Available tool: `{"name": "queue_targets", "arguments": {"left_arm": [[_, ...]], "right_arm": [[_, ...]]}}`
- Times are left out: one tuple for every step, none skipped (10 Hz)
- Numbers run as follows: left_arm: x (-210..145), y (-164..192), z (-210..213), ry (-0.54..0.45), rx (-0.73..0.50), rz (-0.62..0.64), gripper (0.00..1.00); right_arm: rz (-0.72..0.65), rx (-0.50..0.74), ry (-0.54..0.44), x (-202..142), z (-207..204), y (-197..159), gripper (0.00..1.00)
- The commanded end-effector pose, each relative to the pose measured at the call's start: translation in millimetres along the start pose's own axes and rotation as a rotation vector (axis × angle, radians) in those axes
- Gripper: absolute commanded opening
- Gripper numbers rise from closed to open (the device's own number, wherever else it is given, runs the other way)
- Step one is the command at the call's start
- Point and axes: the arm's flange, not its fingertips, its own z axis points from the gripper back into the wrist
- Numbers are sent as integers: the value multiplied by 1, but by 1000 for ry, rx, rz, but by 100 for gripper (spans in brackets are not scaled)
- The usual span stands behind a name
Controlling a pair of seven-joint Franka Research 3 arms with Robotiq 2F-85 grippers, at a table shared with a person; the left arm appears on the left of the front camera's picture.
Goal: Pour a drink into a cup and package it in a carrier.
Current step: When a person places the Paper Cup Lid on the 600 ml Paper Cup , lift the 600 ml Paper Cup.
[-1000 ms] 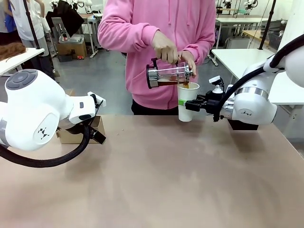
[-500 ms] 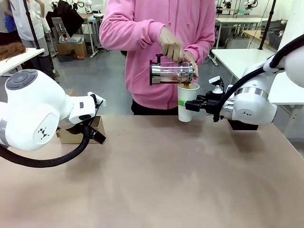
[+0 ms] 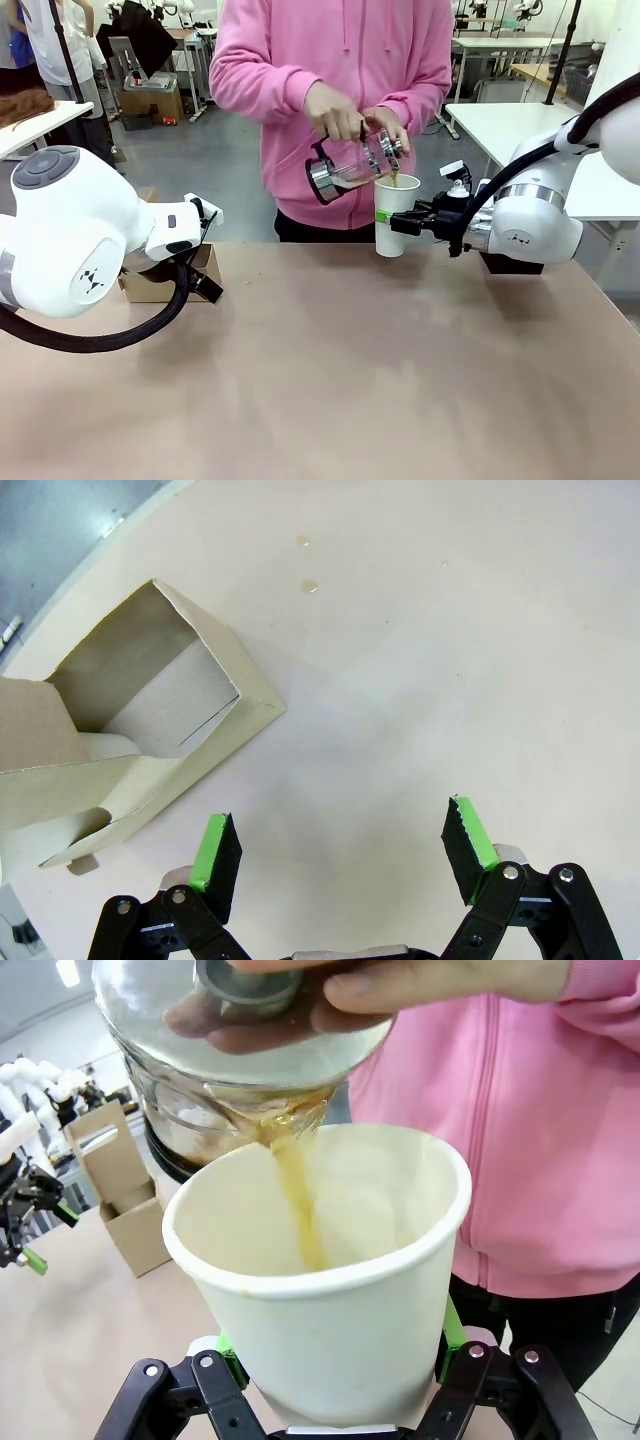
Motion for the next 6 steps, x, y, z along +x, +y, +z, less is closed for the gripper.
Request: {"name": "queue_targets", "arguments": {"left_arm": [[0,0,0,-1,-1,0,100],[0,0,0,-1,-1,0,100],[0,0,0,-1,-1,0,100],[0,0,0,-1,-1,0,100],[0,0,0,-1,-1,0,100],[0,0,0,-1,-1,0,100]], "right_arm": [[3,1,-4,2,-1,1,80],[3,1,-4,2,-1,1,80],[3,1,-4,2,-1,1,80],[3,1,-4,2,-1,1,80],[3,1,-4,2,-1,1,80],[3,1,-4,2,-1,1,80]]}}
